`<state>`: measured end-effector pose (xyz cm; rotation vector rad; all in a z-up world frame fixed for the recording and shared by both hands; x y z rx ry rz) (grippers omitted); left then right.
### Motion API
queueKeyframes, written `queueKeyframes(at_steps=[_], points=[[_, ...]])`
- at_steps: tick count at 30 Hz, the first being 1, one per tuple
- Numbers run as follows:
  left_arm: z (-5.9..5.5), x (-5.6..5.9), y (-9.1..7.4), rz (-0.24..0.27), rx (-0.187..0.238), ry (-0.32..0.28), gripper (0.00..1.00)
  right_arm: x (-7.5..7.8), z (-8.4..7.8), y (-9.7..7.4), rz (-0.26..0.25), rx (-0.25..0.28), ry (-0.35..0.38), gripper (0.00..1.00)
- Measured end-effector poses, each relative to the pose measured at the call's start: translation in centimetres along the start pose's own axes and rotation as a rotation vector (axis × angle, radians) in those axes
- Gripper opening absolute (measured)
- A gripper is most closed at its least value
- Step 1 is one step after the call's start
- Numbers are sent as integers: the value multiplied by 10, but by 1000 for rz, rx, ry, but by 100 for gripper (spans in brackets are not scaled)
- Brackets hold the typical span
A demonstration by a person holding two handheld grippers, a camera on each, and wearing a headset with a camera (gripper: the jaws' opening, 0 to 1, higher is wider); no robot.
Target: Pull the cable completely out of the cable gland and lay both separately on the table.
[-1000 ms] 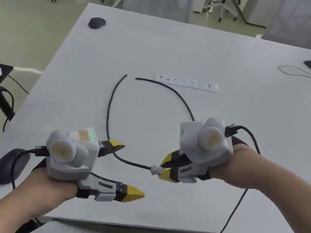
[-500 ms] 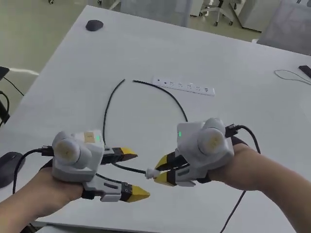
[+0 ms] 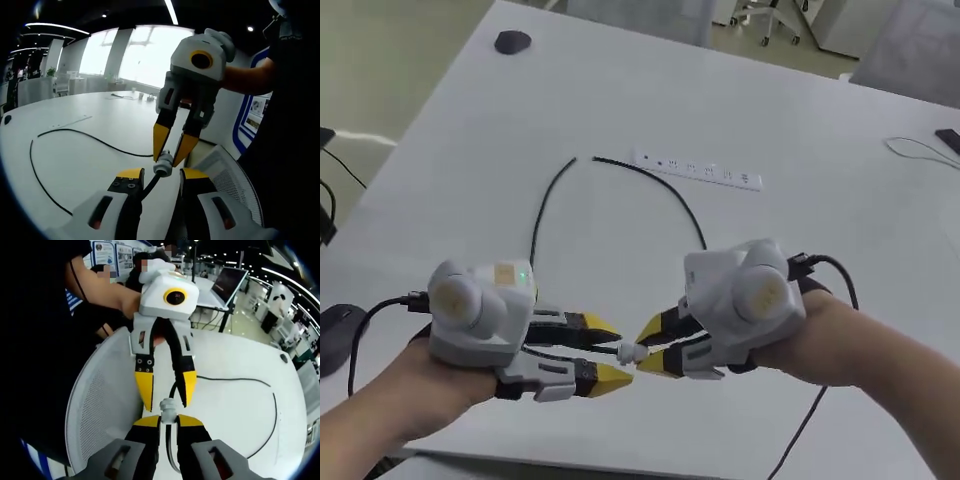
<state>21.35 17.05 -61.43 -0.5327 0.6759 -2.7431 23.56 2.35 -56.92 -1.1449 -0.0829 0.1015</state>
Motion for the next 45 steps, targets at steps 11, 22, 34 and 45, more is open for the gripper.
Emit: queueKeyframes(at_steps=[11, 22, 34, 45], points=[[1, 1, 3, -13, 0, 7, 20, -3, -3, 0, -14, -2, -37, 6], [1, 3, 5, -11, -2, 43, 16, -4, -7, 0, -27, 17, -67, 7], [3, 4, 4, -7, -6, 21, 15, -4, -10, 0, -24, 62, -30, 8], [7, -2, -6, -23, -8, 15, 15, 1, -19, -10, 24, 189, 177, 15]])
Point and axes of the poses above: the centre of the closed fingertips' face, and the gripper's own axes: y roughly forward along the fingers, x roughly to its right, z roughly out of its top, the point moved 10 cm from there along -y, roughly backward along the fingers, and after that the axes turned 12 degrees about -x, right-handed, at the moved point
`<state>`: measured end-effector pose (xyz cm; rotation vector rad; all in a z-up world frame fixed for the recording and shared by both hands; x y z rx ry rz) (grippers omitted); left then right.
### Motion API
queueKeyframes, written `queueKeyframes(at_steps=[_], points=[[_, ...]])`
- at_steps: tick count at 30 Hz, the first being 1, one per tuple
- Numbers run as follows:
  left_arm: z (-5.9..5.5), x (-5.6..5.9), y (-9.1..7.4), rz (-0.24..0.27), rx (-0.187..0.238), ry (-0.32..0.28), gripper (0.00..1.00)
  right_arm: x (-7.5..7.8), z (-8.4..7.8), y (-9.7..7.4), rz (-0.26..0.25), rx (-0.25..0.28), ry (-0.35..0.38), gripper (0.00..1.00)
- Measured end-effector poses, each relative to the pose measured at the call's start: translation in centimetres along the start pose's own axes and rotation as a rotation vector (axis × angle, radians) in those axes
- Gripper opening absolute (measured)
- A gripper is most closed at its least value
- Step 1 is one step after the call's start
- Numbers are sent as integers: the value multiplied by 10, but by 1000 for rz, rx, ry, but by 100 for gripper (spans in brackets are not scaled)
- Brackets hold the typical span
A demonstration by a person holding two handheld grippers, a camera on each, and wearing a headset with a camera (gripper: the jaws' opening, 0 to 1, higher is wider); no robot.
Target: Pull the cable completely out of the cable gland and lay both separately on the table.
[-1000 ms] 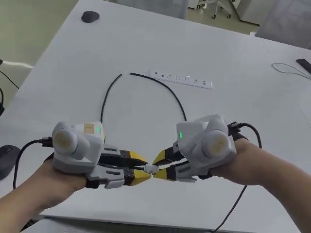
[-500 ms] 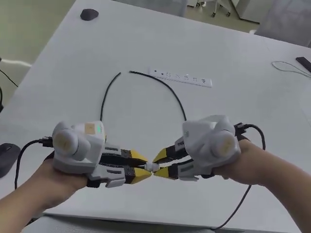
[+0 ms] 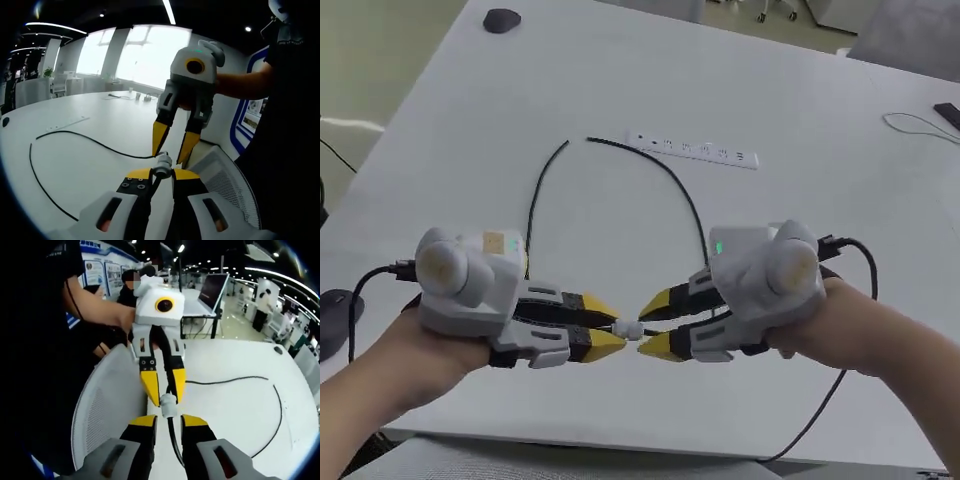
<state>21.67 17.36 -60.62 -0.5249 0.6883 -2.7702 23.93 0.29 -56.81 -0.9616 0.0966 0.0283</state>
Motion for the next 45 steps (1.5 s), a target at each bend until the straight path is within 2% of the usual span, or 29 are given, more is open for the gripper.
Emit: queueKeyframes(at_steps=[3, 4, 5, 7, 8, 11, 12, 14, 17, 18, 20, 25, 28, 31, 37, 41, 45], points=[[2, -1, -1, 16, -3, 21, 15, 10, -5, -6, 70, 93, 182, 20], [2, -1, -2, 18, 0, 24, 15, 12, -6, -7, 82, 118, 196, 21], [4, -1, -2, 19, 7, 33, 15, 14, -8, -9, 123, 143, 237, 21], [5, 0, -3, 21, 7, 42, 15, 19, -11, -9, 166, 172, 288, 17], [6, 1, -3, 21, 3, 54, 15, 22, -12, -8, 215, 204, 322, 18], [9, 2, -4, 28, 0, 81, 15, 28, -16, -6, 265, 234, 370, 18], [10, 2, -4, 27, 1, 78, 15, 29, -18, -5, 309, 238, 400, 17], [11, 2, -4, 32, 4, 82, 15, 33, -21, -2, 315, 247, 412, 16], [15, 4, -4, 34, 1, 90, 15, 32, -22, -1, 396, 273, 451, 15], [16, 5, -4, 35, -6, 96, 15, 34, -23, 0, 396, 276, 453, 15], [18, 6, -3, 40, -19, 101, 15, 32, -23, 2, 415, 275, 459, 15], [20, 6, -4, 46, -13, 99, 15, 27, -21, 5, 478, 259, 466, 13], [21, 7, -3, 53, -23, 109, 15, 28, -19, 4, 524, 299, 500, 13], [22, 8, -1, 54, -25, 109, 15, 29, -22, 6, 531, 281, 492, 9], [23, 8, 2, 60, -37, 97, 15, 31, -24, 10, 566, 258, 494, 9], [22, 7, 3, 67, -44, 88, 15, 32, -23, 9, 550, 252, 453, 8], [21, 7, 2, 65, -45, 63, 15, 31, -21, 8, 489, 250, 375, 7]])
Point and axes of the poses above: the centre of the closed fingertips' face, and the gripper's own axes: y roughly forward along the fingers, x roughly to its right, z roughly out of its top, the point moved 10 cm from there along -y, roughly backward along the fingers, and after that the axes turned 12 degrees about -x, right-handed, at the moved point
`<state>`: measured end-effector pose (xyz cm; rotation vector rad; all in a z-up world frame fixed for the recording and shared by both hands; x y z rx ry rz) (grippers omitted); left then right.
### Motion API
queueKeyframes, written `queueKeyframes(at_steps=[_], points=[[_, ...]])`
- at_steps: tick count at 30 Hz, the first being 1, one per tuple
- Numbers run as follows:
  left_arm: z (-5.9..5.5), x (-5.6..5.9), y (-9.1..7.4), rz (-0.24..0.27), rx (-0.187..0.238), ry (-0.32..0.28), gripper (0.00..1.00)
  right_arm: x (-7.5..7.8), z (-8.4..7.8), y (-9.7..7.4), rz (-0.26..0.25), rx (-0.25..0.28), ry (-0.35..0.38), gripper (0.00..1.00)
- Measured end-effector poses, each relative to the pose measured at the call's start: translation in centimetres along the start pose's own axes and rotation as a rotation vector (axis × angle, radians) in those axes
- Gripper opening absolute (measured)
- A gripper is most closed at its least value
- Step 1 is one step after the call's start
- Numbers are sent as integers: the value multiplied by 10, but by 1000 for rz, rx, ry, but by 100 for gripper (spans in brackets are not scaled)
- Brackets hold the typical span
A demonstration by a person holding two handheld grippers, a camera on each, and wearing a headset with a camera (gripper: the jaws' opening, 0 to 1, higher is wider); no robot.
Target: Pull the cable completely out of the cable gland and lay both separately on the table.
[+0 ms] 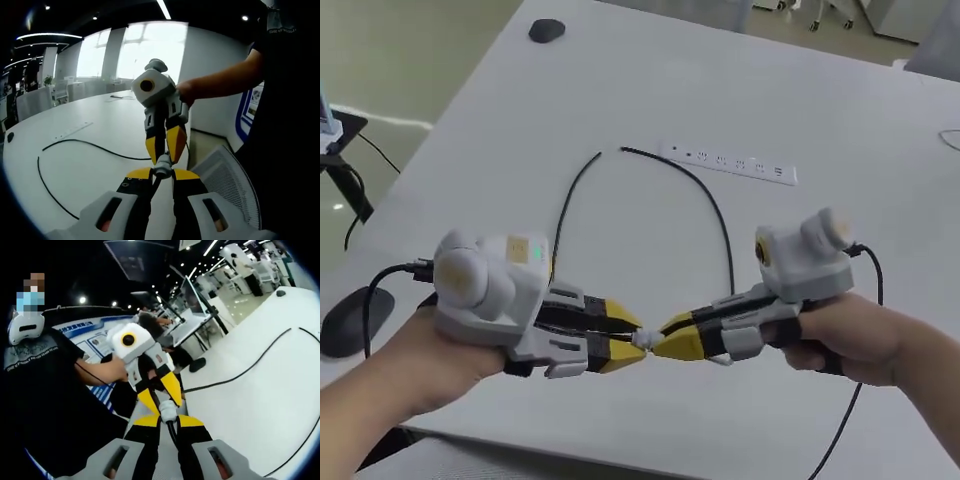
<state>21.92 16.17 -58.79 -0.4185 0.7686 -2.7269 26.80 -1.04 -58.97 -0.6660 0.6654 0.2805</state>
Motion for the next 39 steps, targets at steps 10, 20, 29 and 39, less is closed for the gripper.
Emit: queueKeyframes(at_steps=[10, 20, 29, 39], points=[[-5, 1, -4, -61, 33, -103, 15, -19, 1, 3, -192, -23, -277, 7], [-6, 2, -4, -126, 34, -199, 15, -41, -3, 10, -456, -77, -558, 7], [-6, 5, -1, -155, 19, -202, 15, -47, -9, 13, -528, -104, -616, 8], [-7, 7, -2, -126, 24, -143, 15, -45, -9, 6, -495, -45, -520, 10]])
Point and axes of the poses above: the centre of the closed fingertips' face, and the gripper's own axes: y roughly forward along the fingers, x roughly to its right, z roughly out of its top, the point moved 10 cm from there along -y, roughly backward along the fingers, and after that the axes turned 12 degrees about -x, right-handed, at the moved point
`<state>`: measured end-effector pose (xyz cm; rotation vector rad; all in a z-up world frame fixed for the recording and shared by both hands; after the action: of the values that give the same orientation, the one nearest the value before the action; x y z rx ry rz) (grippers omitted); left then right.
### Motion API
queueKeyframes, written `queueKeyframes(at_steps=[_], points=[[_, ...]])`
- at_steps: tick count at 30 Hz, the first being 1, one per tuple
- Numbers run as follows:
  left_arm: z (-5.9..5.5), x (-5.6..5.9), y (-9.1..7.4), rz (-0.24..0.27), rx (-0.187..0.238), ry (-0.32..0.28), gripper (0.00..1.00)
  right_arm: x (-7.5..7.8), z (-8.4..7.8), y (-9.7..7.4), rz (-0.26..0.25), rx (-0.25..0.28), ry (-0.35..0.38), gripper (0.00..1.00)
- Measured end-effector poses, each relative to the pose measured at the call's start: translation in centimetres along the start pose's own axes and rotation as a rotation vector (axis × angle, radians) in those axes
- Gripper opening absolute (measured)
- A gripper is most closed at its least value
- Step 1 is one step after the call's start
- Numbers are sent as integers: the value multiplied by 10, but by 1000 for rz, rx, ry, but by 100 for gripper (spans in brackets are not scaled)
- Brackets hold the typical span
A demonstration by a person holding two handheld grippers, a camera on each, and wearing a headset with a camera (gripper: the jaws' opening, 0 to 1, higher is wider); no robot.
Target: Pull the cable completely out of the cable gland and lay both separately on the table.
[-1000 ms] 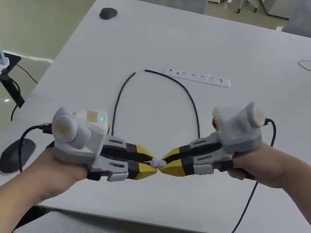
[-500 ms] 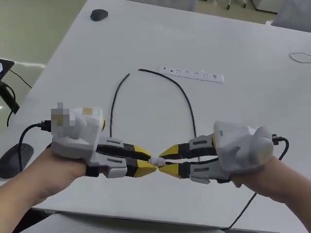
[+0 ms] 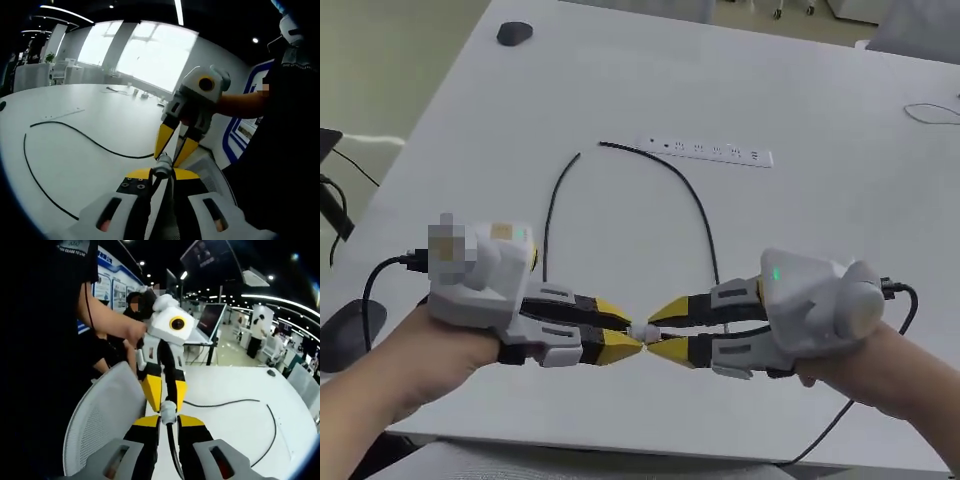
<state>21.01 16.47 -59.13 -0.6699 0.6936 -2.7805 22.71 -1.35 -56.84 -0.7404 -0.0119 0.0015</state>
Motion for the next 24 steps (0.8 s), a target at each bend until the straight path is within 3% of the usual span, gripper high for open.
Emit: queueKeyframes(at_steps=[4, 7, 8, 10, 12, 14, 16, 19, 24], points=[[-1, 2, -2, 17, 7, 47, 15, 4, -10, -4, 91, -27, 223, 26], [0, 2, -3, 36, 18, 79, 15, 11, -12, -9, 187, 41, 380, 26], [0, 3, -3, 39, 16, 88, 15, 15, -13, -10, 192, 51, 424, 25], [0, 4, -3, 46, 14, 109, 15, 21, -10, -12, 280, 109, 555, 22], [1, 4, -4, 51, 20, 124, 15, 25, -7, -11, 346, 166, 621, 21], [2, 4, -4, 66, 15, 143, 15, 26, -6, -7, 435, 158, 735, 20], [2, 4, -4, 70, 12, 151, 15, 29, -7, -1, 447, 170, 740, 19], [3, 4, -3, 69, 2, 154, 15, 31, -12, 6, 445, 126, 724, 21], [5, 3, -2, 67, -1, 164, 15, 28, -16, 10, 506, 80, 731, 20]])
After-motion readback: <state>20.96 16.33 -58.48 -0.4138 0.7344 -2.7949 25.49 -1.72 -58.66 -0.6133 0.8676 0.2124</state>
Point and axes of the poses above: the centre of the closed fingertips' face, and the gripper's own axes: y roughly forward along the fingers, x roughly to its right, z roughly out of its top, the point moved 10 cm from there along -y, roughly backward along the fingers, and after that the axes turned 12 degrees about -x, right-handed, at the moved point
